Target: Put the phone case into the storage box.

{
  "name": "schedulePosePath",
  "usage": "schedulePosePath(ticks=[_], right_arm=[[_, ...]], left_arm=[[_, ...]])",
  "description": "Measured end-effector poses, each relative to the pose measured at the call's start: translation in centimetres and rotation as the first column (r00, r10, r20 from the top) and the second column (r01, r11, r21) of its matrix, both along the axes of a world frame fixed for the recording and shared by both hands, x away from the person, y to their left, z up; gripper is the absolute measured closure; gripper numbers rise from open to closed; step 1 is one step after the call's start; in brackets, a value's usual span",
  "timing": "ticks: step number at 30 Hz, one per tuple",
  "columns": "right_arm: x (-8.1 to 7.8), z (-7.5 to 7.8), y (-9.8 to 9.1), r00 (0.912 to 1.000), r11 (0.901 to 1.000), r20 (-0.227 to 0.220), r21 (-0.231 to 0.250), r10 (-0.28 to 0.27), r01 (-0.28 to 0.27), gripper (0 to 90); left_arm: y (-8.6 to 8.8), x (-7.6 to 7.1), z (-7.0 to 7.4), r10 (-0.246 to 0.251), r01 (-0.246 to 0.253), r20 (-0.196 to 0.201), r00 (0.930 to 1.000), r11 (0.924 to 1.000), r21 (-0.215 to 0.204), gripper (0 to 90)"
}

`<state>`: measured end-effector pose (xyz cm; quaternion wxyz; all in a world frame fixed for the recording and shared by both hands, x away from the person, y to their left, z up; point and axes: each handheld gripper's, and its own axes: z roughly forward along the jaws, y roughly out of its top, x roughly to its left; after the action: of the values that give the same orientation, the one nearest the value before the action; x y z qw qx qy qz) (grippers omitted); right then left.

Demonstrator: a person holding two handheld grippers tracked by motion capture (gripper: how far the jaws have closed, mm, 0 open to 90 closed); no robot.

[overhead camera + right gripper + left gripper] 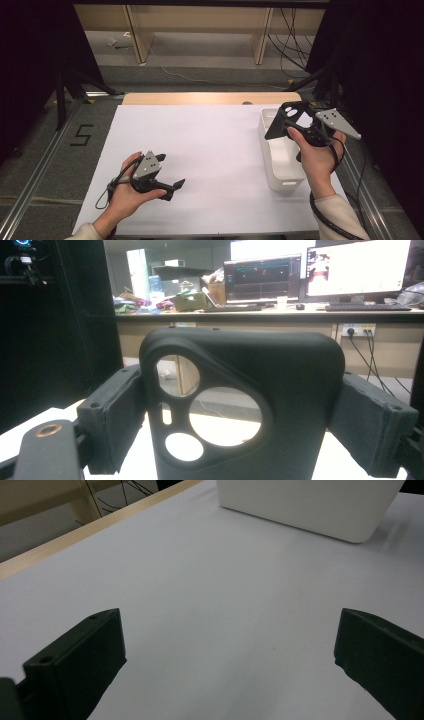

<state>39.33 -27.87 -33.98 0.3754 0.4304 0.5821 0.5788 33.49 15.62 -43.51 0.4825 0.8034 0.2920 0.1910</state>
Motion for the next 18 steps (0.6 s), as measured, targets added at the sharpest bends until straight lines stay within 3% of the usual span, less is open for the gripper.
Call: schedulePosePath(ticks=[18], right_arm=[[0.32, -0.34, -0.60, 0.9996, 0.9996, -0.011, -0.011, -0.024, 0.024, 15.9]], left_arm=[[-0.01, 0.01, 0.01, 0.000, 0.000, 0.001, 1.0000, 1.0000, -0.001, 0.0]])
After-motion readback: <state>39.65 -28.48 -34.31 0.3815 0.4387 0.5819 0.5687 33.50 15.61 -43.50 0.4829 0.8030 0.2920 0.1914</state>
